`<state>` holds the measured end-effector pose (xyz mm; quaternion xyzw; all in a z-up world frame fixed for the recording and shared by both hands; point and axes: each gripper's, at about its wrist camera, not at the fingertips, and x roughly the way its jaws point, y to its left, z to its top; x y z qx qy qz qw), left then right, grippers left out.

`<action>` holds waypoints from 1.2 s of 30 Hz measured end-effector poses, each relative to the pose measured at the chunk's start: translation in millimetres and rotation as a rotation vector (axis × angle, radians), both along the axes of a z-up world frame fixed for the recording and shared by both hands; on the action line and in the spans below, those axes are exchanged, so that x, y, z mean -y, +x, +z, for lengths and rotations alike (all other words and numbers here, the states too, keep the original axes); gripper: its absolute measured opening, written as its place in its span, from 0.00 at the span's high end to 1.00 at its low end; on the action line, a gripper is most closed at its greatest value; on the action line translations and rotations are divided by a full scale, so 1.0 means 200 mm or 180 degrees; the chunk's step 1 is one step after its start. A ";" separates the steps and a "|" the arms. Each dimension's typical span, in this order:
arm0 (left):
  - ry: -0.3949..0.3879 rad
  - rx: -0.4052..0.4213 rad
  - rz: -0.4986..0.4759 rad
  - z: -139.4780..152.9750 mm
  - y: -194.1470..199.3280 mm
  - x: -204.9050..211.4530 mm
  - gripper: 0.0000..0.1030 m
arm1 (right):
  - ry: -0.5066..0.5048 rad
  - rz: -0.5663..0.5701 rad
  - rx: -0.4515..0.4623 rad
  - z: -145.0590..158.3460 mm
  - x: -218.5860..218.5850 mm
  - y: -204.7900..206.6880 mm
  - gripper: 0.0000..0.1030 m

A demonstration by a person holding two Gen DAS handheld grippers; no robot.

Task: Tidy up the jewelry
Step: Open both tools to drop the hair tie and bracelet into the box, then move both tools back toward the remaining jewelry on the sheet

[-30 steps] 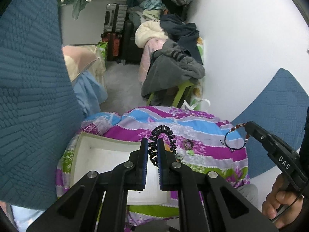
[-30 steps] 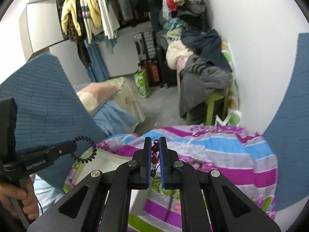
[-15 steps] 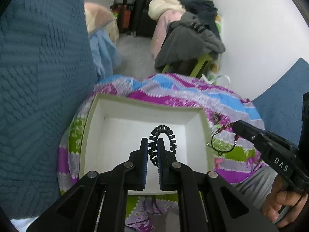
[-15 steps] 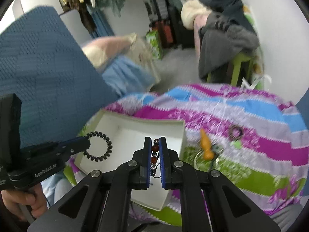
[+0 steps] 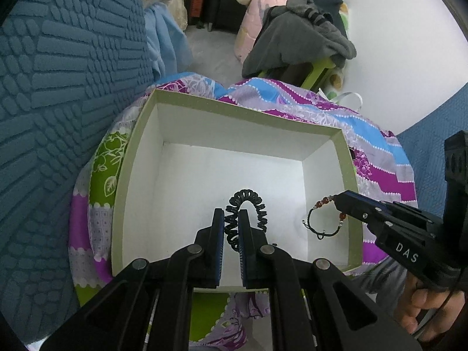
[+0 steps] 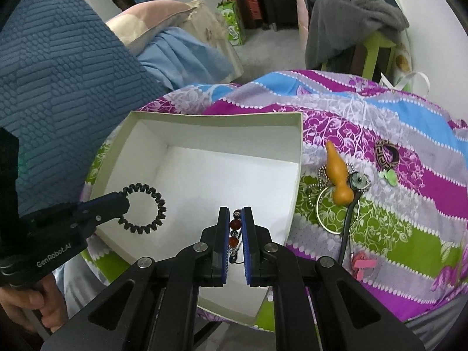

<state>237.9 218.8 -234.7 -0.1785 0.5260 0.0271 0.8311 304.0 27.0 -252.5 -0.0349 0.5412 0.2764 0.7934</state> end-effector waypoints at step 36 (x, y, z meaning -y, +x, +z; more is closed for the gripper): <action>0.0225 0.1378 0.0182 1.08 -0.44 0.47 0.60 | 0.0756 0.0070 0.1446 1.04 0.58 -0.40 0.76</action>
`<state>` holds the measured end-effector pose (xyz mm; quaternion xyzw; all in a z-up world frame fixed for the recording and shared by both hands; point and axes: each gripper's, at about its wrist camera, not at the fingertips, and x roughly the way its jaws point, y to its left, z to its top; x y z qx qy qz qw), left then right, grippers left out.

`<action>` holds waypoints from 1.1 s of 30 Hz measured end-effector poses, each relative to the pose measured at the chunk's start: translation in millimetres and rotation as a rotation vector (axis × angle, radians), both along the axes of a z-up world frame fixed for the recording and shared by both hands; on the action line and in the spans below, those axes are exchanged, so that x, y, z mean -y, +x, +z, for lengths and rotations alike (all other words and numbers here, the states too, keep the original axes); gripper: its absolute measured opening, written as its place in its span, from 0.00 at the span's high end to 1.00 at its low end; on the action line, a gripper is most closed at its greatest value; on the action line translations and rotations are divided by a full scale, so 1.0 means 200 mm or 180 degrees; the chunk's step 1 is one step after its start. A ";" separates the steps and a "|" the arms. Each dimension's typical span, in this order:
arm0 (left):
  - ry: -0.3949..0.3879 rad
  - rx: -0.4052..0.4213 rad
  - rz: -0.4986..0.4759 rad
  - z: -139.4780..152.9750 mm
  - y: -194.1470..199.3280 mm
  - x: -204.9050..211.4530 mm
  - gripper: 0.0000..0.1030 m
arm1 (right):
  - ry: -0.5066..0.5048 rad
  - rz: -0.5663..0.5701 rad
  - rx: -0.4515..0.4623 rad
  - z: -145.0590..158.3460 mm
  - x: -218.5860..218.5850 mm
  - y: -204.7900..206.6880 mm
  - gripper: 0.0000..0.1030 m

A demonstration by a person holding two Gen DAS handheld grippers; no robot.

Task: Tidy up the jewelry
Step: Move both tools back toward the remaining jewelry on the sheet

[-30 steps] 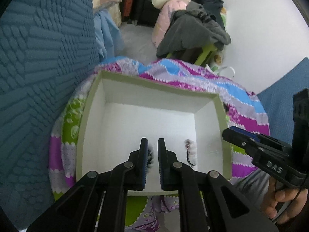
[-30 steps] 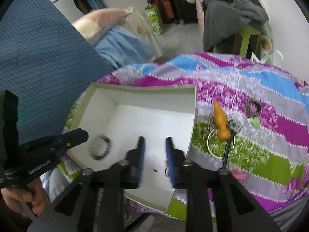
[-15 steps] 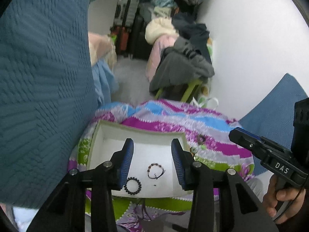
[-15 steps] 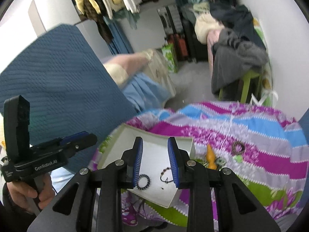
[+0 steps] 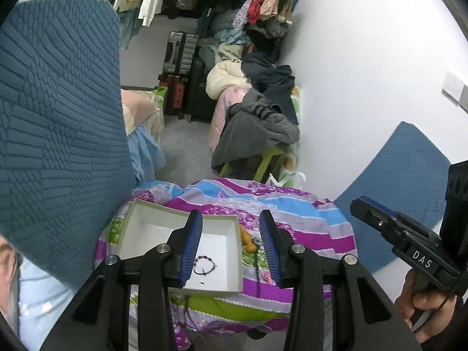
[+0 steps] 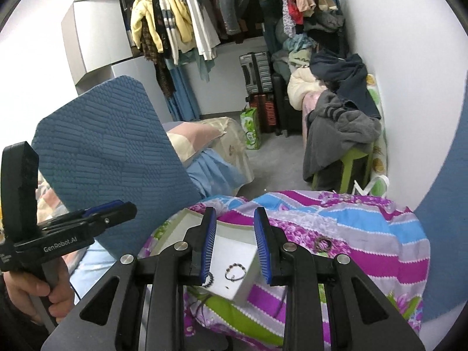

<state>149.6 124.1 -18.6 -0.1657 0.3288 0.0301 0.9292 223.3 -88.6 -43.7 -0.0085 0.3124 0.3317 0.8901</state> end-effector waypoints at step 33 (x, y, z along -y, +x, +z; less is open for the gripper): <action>-0.0258 -0.0402 -0.0275 -0.69 0.08 0.54 0.61 | -0.0218 -0.0350 -0.0298 -0.77 0.53 -0.07 0.76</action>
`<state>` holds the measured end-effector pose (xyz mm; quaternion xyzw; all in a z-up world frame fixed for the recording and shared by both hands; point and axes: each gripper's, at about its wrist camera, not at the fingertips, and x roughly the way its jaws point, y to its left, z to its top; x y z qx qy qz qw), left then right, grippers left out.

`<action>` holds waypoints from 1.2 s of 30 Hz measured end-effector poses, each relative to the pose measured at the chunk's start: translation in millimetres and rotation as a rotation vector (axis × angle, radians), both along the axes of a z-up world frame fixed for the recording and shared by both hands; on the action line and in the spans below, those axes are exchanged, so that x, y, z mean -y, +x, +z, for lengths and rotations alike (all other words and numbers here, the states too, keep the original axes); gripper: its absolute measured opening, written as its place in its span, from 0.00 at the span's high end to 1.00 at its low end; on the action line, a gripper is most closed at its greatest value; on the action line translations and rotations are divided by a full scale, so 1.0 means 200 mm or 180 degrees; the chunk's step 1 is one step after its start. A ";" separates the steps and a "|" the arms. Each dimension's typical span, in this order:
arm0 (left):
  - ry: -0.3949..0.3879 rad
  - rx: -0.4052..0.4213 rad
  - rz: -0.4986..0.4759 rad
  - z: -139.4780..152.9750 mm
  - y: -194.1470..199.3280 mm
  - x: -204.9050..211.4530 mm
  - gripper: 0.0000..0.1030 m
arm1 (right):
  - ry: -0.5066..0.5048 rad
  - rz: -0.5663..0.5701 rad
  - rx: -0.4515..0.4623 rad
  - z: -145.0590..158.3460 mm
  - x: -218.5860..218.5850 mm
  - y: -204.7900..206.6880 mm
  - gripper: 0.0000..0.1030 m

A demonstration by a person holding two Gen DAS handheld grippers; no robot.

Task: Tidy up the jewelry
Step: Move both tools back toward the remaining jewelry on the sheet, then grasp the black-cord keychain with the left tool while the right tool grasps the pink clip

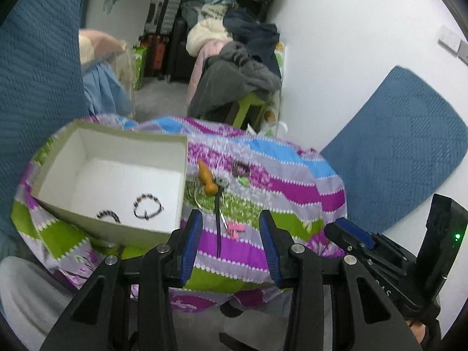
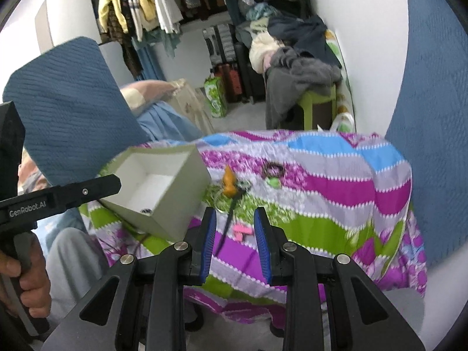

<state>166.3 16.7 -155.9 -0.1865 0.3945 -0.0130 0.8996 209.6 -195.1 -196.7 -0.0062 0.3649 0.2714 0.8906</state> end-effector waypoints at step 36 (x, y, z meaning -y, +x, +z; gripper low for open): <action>0.0338 -0.0931 -0.0308 -0.88 0.48 0.29 0.73 | -0.0088 0.0426 -0.1036 -0.60 -0.08 0.51 0.76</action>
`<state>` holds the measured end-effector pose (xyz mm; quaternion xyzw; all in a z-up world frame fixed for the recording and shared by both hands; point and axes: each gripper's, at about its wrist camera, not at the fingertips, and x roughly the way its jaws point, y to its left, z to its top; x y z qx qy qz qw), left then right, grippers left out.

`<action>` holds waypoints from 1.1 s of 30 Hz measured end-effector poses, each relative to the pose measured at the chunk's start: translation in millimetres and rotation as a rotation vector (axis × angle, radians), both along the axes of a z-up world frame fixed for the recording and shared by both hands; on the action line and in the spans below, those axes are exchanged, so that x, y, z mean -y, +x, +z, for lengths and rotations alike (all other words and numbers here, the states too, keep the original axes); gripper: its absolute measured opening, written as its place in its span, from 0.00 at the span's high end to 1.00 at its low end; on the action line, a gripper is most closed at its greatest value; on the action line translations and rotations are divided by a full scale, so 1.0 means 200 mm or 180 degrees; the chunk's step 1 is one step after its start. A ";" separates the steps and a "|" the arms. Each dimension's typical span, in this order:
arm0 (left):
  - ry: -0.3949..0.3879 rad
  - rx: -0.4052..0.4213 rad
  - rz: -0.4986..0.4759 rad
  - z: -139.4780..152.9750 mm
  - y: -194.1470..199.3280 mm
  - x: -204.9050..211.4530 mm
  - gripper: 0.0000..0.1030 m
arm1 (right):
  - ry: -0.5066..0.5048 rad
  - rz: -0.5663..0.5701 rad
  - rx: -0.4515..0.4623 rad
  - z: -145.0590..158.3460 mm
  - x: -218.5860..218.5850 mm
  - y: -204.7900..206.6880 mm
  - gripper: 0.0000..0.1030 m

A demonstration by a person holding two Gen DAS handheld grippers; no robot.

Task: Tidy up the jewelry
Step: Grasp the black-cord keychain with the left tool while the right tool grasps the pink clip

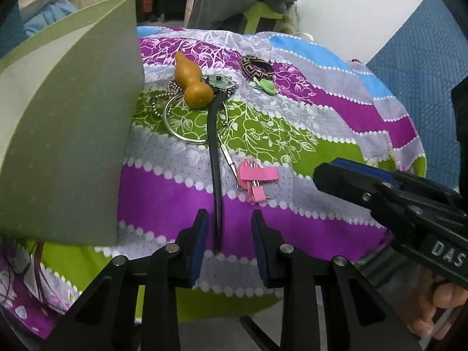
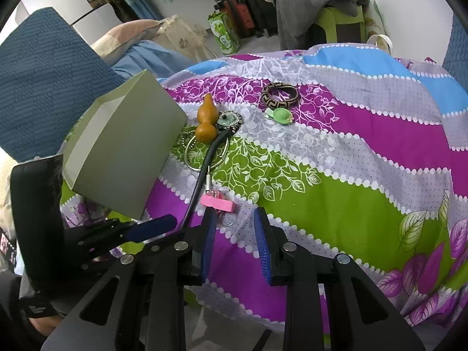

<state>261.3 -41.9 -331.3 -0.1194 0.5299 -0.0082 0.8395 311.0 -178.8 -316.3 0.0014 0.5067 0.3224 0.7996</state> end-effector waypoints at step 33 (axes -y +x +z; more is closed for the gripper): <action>-0.0031 0.0314 0.0131 0.10 -0.08 -0.13 0.97 | -0.0221 0.0121 -0.0198 -0.14 -0.21 0.06 0.62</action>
